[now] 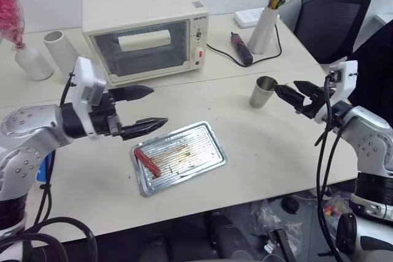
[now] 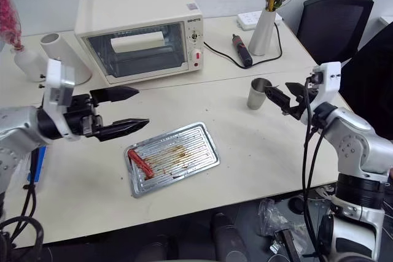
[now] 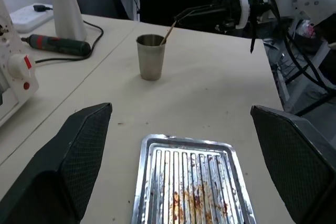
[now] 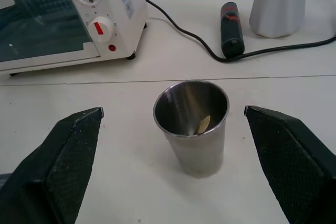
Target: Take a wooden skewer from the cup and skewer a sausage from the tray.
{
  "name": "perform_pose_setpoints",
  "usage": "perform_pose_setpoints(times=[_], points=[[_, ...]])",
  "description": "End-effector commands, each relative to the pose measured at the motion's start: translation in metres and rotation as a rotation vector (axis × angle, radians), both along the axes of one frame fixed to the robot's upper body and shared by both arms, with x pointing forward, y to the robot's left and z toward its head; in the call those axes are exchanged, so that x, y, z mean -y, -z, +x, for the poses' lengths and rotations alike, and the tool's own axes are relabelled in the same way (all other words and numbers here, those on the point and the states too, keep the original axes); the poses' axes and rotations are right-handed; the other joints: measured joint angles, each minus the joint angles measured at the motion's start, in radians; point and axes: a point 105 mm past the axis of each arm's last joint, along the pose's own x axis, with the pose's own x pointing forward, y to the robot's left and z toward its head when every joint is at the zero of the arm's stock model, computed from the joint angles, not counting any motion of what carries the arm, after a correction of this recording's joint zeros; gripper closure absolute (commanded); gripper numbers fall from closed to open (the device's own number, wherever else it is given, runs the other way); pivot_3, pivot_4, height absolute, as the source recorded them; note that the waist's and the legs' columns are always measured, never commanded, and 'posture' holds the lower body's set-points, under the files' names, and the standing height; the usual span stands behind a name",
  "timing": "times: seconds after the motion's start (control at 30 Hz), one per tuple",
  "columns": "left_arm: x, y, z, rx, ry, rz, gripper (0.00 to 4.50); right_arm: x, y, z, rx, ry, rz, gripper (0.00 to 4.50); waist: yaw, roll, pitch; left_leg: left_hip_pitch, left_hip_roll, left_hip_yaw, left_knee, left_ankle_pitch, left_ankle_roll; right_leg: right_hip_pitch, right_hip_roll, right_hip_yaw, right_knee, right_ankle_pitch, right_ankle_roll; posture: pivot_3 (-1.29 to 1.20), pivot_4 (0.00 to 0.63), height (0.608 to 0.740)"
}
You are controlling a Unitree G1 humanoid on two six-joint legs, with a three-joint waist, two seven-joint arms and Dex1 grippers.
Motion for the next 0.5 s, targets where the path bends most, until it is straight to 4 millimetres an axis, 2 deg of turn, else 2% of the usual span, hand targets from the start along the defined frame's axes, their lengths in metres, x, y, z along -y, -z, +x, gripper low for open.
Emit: perform_pose_setpoints(times=[0.03,0.1,0.2,0.37,0.4,0.43,0.5], points=[[0.002,-0.01,0.001,0.047,-0.013,-0.014,0.02,-0.001,-0.01,0.004,0.045,0.005,0.007,0.0,0.0,0.0,0.0,0.0,0.0,0.0,0.0,0.0,0.0,0.0,0.0,0.0,0.0,0.0,0.0,0.0,0.15,0.74],[0.005,-0.008,0.001,0.046,-0.007,-0.012,0.02,-0.005,-0.006,0.01,0.034,0.008,-0.002,0.0,-0.003,0.0,0.0,0.0,0.0,0.0,0.0,0.0,0.0,0.0,0.0,0.0,0.0,0.0,0.0,0.0,0.15,0.74],[0.006,-0.008,0.0,0.049,-0.002,-0.008,0.0,-0.002,-0.002,0.017,0.03,0.051,0.013,0.57,-0.003,0.0,0.0,0.001,0.0,0.001,0.0,0.0,0.0,0.0,0.0,0.001,0.001,0.0,0.0,0.0,0.15,0.74],[0.006,-0.008,-0.001,0.047,0.0,0.003,0.0,-0.003,-0.001,0.023,0.039,0.062,0.016,2.18,0.0,0.0,0.0,0.0,0.0,0.0,0.001,0.001,0.0,0.0,0.0,0.001,0.001,0.0,0.0,0.0,0.15,0.74],[0.006,-0.007,-0.002,0.047,0.0,0.005,0.0,-0.004,-0.001,0.024,0.04,0.062,0.016,2.18,0.0,0.0,0.0,0.0,0.0,0.0,0.001,0.001,0.0,0.0,0.0,0.001,0.001,0.0,0.001,0.0,0.15,0.74],[0.006,-0.008,-0.002,0.047,-0.001,0.005,0.0,-0.004,-0.001,0.024,0.041,0.06,0.017,2.61,-0.001,0.0,0.0,0.0,0.0,0.0,0.001,0.001,0.0,0.0,0.0,0.001,0.001,0.0,0.001,0.0,0.15,0.74],[0.006,-0.008,-0.002,0.049,-0.002,0.005,0.0,-0.004,-0.002,0.024,0.046,0.062,0.016,2.89,-0.001,0.0,0.0,0.0,0.0,0.0,0.0,0.001,0.0,0.0,0.0,0.001,0.001,0.0,0.001,0.0,0.15,0.74]])
